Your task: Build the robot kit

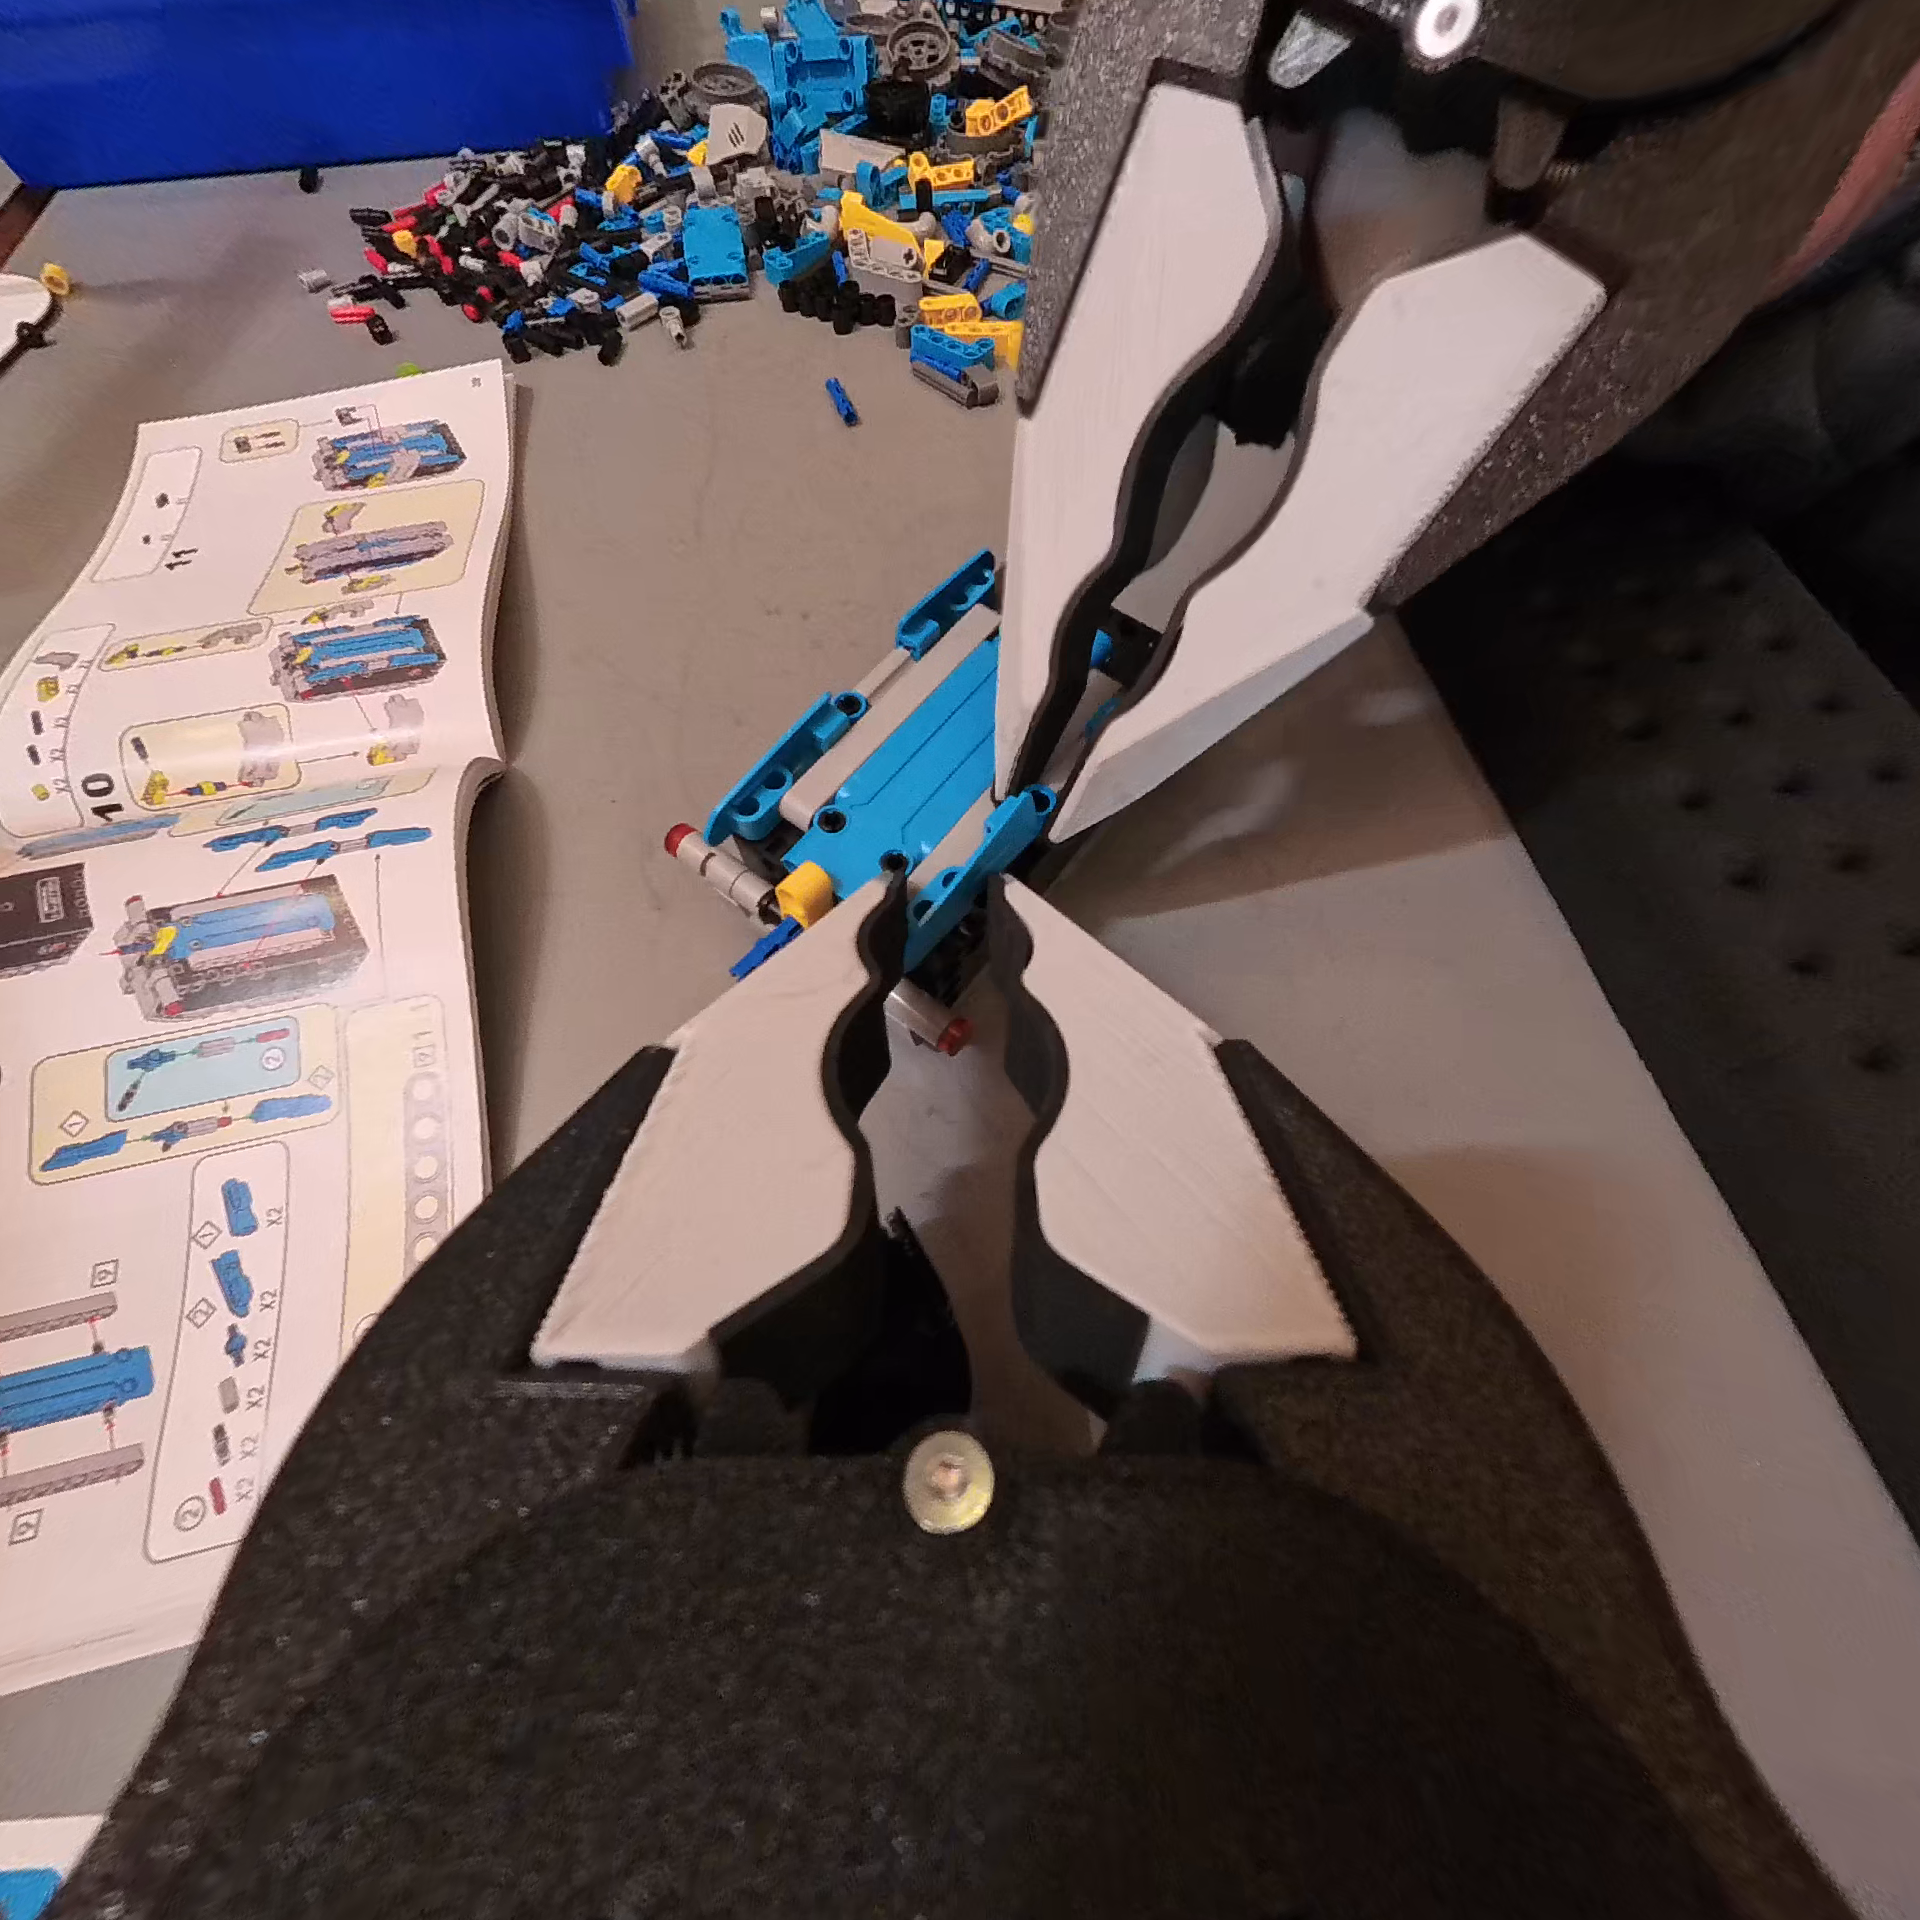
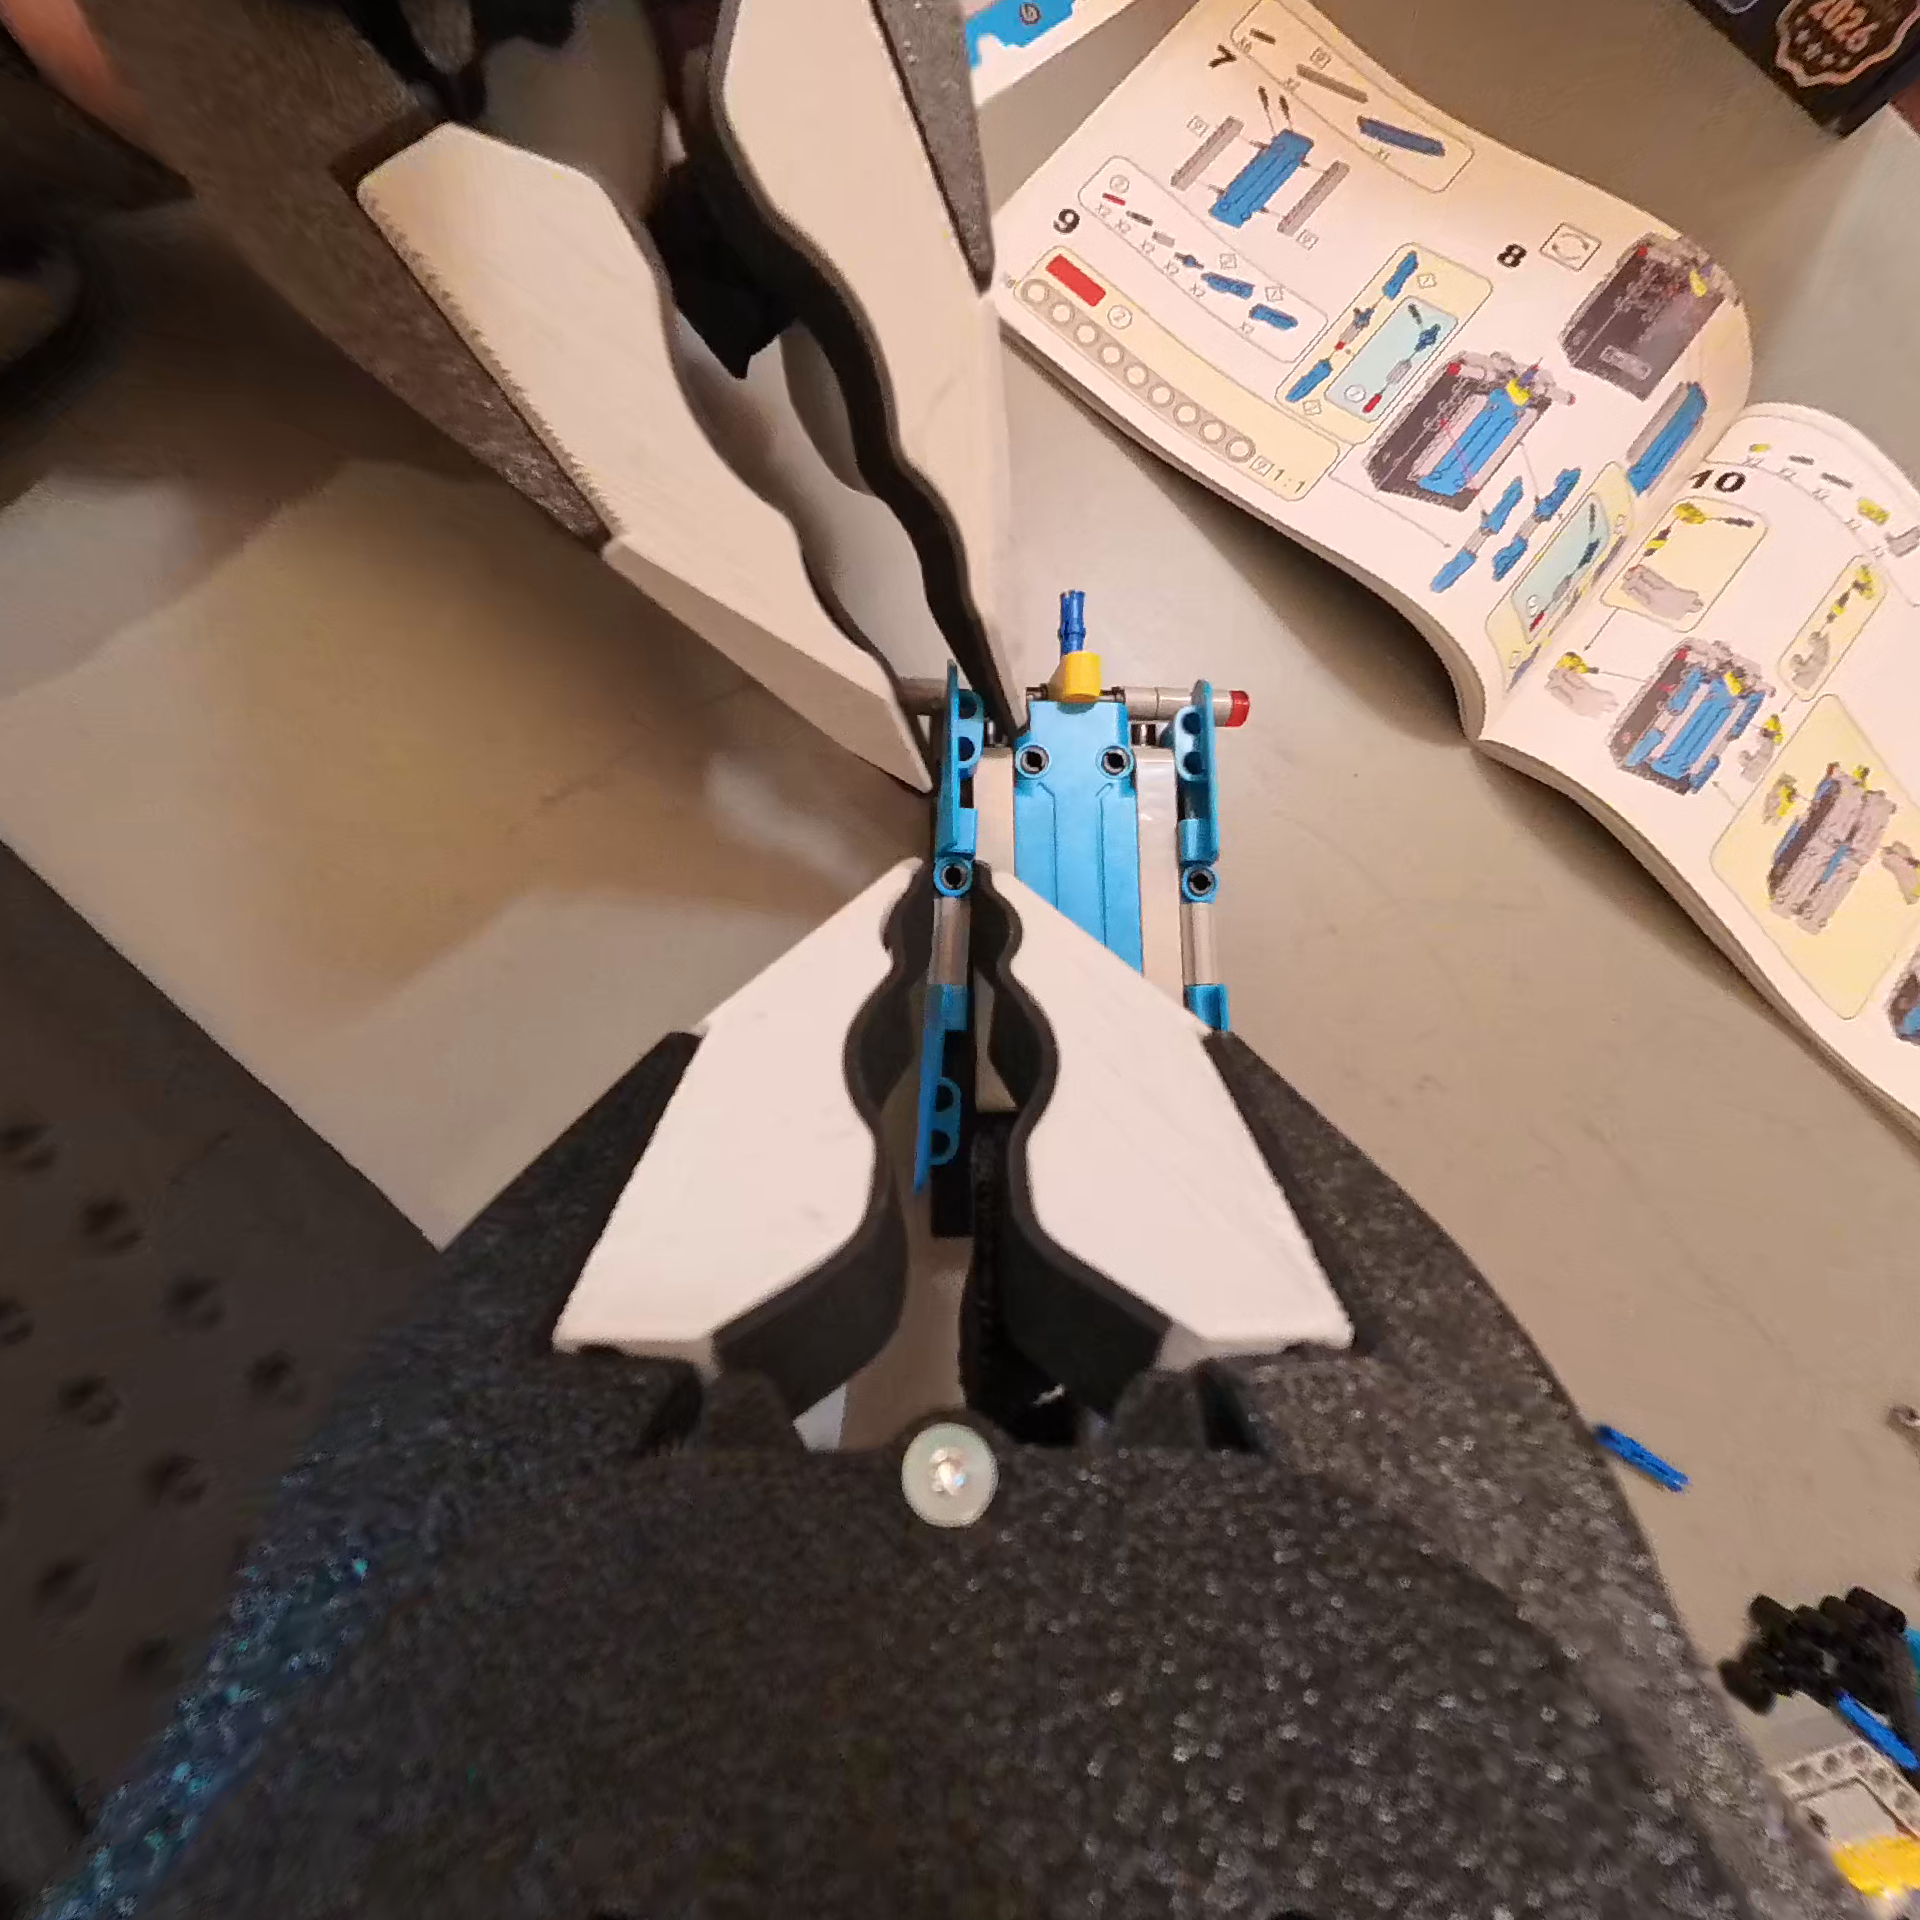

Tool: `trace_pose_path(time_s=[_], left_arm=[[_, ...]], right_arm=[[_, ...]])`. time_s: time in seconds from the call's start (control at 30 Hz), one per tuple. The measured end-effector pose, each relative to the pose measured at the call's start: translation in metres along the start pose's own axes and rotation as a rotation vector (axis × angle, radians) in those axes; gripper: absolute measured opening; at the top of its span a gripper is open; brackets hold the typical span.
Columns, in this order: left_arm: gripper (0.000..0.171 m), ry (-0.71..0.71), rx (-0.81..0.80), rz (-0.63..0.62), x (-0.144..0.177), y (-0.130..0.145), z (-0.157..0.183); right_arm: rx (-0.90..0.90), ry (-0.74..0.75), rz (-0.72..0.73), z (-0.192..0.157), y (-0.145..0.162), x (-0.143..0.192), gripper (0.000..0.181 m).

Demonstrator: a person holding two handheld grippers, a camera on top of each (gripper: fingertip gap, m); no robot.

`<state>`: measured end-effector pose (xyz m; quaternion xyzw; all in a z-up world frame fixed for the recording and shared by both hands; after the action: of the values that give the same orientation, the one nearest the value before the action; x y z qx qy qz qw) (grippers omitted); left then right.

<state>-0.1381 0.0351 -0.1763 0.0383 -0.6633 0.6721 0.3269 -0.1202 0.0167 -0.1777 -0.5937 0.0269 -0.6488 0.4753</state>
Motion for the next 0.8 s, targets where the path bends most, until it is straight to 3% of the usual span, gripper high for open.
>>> trace_pose_path(time_s=[0.33,0.4,0.53,0.8], left_arm=[[0.013,-0.027,-0.016,-0.048,-0.001,0.004,-0.002],[0.011,-0.039,-0.020,-0.067,-0.003,0.007,-0.004],[0.011,-0.056,-0.040,-0.076,-0.003,0.006,-0.005],[0.011,-0.053,-0.027,-0.066,-0.005,0.004,-0.007]], right_arm=[[-0.021,-0.038,0.033,0.004,-0.001,-0.001,0.008],[-0.002,-0.021,0.045,0.008,-0.002,0.001,0.020],[0.031,-0.002,0.124,0.014,-0.010,0.006,0.010],[0.043,-0.029,0.078,0.011,-0.002,0.002,0.005]])
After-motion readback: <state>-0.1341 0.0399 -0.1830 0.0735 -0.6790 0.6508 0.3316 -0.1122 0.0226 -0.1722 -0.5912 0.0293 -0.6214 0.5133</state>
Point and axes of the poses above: each gripper's, where its closed fingertips meet, x back along the fingers, y out of its underside, z = x × y across the jaws, the point moved 1 cm from there along x, back along the fingers, and after that the axes turned 14 degrees about y, right-handed, at the moved point
